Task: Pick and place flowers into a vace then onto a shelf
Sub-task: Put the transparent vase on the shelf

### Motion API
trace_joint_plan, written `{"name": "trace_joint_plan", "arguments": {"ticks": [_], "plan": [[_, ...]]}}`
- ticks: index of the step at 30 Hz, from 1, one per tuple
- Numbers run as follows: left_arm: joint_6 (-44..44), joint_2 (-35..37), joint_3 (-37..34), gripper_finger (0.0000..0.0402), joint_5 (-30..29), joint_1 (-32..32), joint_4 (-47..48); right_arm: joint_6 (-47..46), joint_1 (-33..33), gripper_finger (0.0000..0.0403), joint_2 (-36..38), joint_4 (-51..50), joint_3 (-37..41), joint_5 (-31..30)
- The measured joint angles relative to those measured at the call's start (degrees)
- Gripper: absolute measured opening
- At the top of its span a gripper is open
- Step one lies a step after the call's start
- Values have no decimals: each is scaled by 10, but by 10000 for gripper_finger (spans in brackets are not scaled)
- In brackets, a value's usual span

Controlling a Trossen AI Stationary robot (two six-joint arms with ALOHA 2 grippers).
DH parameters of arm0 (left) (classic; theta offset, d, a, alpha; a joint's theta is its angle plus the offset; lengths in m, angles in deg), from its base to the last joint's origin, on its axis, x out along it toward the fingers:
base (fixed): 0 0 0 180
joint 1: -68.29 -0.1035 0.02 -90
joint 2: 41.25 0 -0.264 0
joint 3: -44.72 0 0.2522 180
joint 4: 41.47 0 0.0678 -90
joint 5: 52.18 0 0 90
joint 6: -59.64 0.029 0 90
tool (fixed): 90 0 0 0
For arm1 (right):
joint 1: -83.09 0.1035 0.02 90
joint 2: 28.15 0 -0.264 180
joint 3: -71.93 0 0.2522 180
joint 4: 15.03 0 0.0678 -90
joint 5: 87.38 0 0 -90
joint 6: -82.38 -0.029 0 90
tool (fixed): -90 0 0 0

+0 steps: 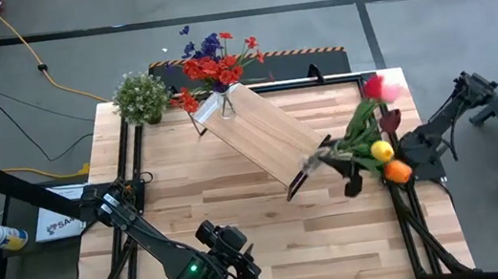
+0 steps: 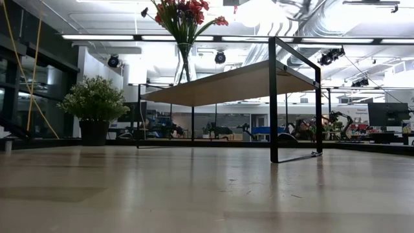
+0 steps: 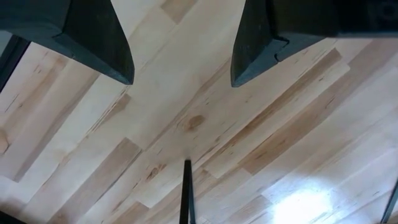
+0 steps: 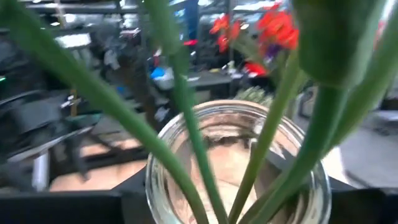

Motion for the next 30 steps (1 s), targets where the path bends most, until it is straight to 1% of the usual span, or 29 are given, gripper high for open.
{"name": "trace_joint_plan", "arguments": {"ticks": [4, 7, 16, 20, 23, 30], "plan": [[0, 0, 0, 297, 0, 0, -7, 40, -46, 160, 2, 43, 0, 6], [0, 0, 0, 297, 0, 0, -11, 36, -89, 160, 1, 56, 0, 42], [0, 0, 0, 298, 0, 0, -18, -117, -226, 160, -2, 10, 0, 213], [0, 0, 0, 297, 0, 0, -30, -151, -267, 160, -18, -7, -4, 271], [0, 0, 0, 299, 0, 0, -31, -157, -283, 160, -47, -45, -36, 292], [0, 0, 0, 298, 0, 0, -35, -99, -301, 161, -150, -154, -162, 304]]}}
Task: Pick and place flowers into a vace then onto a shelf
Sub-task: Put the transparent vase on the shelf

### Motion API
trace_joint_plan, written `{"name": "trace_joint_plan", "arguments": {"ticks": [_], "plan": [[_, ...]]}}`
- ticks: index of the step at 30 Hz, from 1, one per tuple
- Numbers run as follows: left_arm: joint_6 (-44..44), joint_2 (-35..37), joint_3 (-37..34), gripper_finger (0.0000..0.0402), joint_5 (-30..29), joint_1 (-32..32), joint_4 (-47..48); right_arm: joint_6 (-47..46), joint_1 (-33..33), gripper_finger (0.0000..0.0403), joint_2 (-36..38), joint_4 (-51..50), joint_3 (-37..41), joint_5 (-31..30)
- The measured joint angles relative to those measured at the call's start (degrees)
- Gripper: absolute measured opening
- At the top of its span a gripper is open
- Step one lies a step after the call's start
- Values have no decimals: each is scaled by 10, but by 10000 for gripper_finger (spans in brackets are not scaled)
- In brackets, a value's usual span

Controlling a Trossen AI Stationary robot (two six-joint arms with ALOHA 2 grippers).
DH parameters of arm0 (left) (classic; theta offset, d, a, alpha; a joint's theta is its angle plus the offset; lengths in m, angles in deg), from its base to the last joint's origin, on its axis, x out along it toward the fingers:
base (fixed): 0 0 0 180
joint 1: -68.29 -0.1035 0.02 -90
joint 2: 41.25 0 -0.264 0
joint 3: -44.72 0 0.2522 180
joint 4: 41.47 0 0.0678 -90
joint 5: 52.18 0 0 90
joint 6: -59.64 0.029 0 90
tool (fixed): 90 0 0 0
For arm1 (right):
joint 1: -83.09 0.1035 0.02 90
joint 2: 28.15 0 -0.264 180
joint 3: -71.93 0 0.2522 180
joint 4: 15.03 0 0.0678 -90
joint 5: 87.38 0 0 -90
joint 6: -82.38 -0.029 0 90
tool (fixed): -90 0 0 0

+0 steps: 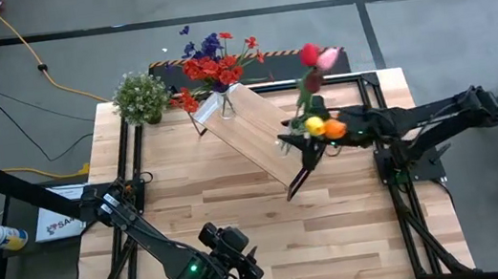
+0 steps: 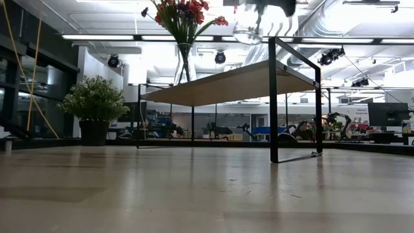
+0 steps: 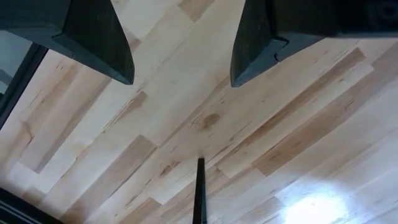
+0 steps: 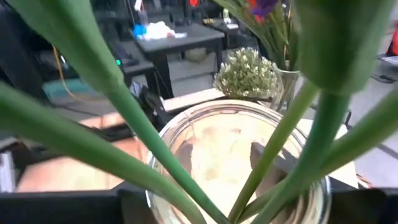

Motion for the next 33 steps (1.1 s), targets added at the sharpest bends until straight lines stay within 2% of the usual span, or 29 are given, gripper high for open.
{"name": "trace_joint_plan", "arguments": {"ticks": [6, 11, 23, 33], "plan": [[0, 0, 0, 299, 2, 0, -4, 48, -19, 160, -62, -26, -63, 20], [0, 0, 0, 300, 15, 0, -3, 27, -50, 162, -69, -57, -63, 59], [30, 0, 0, 301, 14, 0, -2, 26, -60, 166, -73, -135, -62, 60], [30, 0, 0, 299, 13, 0, -4, -11, -59, 166, -71, -21, 31, 73]]}}
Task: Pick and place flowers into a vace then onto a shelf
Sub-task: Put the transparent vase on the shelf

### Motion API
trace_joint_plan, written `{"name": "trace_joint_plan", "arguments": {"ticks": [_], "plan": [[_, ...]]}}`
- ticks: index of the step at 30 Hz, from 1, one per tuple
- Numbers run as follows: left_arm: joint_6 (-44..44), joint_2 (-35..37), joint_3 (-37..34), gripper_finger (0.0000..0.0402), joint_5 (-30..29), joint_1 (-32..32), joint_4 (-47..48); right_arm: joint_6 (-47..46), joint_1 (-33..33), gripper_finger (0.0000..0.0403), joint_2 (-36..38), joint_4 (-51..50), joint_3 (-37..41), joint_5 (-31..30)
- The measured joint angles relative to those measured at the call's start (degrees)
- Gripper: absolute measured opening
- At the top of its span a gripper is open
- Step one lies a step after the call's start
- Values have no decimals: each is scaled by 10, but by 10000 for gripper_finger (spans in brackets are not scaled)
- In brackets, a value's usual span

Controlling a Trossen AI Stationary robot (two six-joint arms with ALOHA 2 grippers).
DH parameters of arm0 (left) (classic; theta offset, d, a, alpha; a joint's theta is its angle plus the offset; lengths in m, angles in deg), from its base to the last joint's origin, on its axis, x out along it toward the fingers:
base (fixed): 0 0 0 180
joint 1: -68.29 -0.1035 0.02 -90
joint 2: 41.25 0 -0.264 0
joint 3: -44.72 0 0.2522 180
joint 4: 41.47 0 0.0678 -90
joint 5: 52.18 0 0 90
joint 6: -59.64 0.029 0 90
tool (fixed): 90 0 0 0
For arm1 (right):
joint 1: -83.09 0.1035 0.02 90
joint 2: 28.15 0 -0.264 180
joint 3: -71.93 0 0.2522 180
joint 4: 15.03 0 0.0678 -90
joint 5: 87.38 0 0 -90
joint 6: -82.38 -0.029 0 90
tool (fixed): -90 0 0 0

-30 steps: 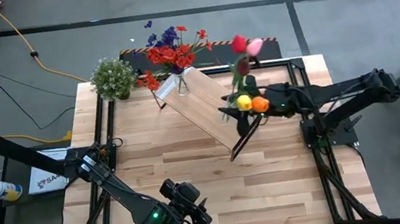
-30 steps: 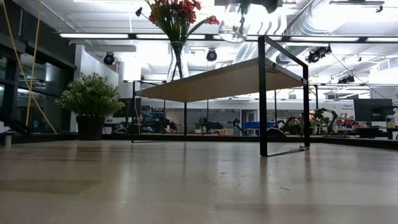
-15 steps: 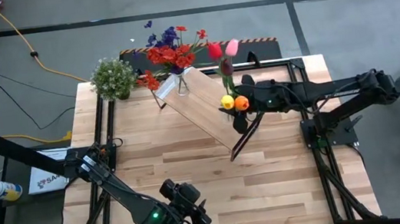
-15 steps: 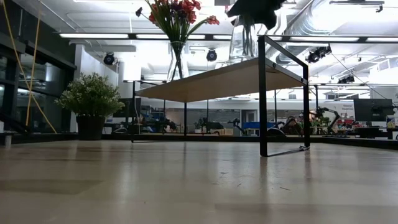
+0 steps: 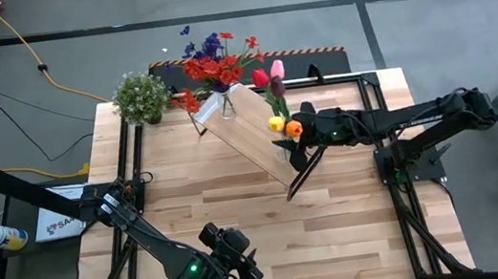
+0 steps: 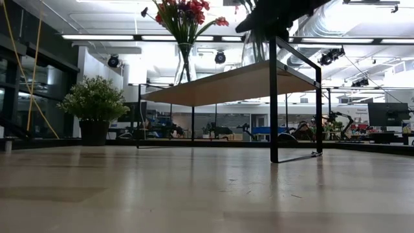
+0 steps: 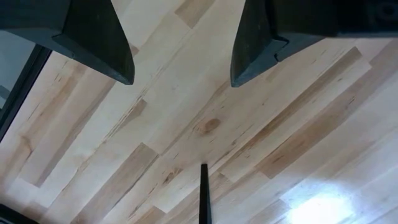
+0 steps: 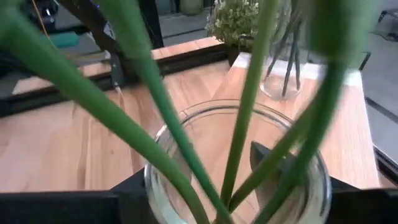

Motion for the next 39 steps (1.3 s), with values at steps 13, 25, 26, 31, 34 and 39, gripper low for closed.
{"name": "trace_joint_plan", "arguments": {"ticks": [13, 25, 26, 31, 34, 39], "plan": [[0, 0, 0, 298, 1, 0, 0, 12, 0, 161, 4, -8, 5, 9], [-2, 0, 0, 297, 0, 0, -1, 12, 0, 222, 4, -9, 5, 16], [-2, 0, 0, 298, 0, 0, -1, 12, 0, 223, 4, -9, 5, 16], [-2, 0, 0, 300, 0, 0, -5, 16, 0, 224, 4, -9, 5, 16], [-2, 0, 0, 298, 0, 0, -9, 16, 0, 224, 4, -9, 5, 15], [-1, 0, 0, 297, 0, 0, -19, 16, 0, 224, 4, -9, 5, 11]]}}
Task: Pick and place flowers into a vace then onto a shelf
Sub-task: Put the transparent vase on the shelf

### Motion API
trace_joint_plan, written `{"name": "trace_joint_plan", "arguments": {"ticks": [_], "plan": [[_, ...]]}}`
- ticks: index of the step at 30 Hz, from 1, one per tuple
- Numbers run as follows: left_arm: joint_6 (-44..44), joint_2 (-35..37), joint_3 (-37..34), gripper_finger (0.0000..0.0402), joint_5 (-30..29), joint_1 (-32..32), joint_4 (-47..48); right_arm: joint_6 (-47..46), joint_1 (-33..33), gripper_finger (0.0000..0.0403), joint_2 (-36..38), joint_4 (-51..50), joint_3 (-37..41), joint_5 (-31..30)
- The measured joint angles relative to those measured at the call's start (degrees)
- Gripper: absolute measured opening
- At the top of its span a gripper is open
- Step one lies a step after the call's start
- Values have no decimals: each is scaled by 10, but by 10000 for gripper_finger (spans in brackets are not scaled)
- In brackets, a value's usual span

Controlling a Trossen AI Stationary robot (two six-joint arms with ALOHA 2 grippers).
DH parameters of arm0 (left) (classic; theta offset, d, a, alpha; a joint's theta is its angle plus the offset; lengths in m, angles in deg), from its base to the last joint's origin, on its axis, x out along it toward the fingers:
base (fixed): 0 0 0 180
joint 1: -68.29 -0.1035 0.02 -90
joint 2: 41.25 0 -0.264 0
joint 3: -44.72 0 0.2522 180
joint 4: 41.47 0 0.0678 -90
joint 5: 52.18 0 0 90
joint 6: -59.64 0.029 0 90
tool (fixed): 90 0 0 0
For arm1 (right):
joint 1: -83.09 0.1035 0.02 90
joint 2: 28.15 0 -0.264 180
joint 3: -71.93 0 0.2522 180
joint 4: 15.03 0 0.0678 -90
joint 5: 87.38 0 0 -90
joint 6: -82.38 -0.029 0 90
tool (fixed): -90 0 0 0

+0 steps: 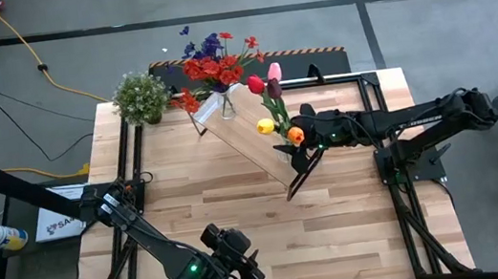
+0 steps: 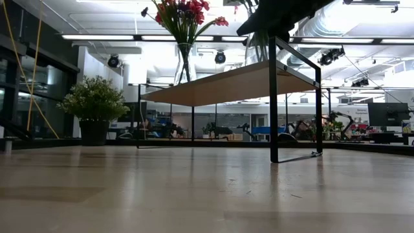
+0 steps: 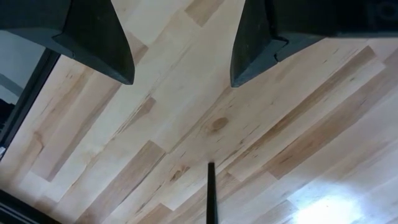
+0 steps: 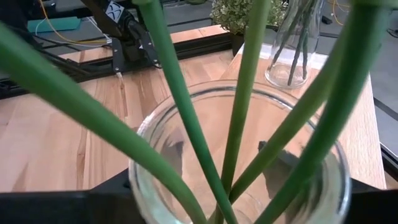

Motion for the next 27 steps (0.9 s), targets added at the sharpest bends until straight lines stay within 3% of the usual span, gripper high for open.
{"name": "trace_joint_plan", "arguments": {"ticks": [8, 27], "plan": [[1, 0, 0, 299, 0, 0, -2, 12, 0, 237, 0, 0, 0, 0], [1, 0, 0, 297, 0, 0, -7, 48, 0, 327, 0, 0, 0, 0]]}}
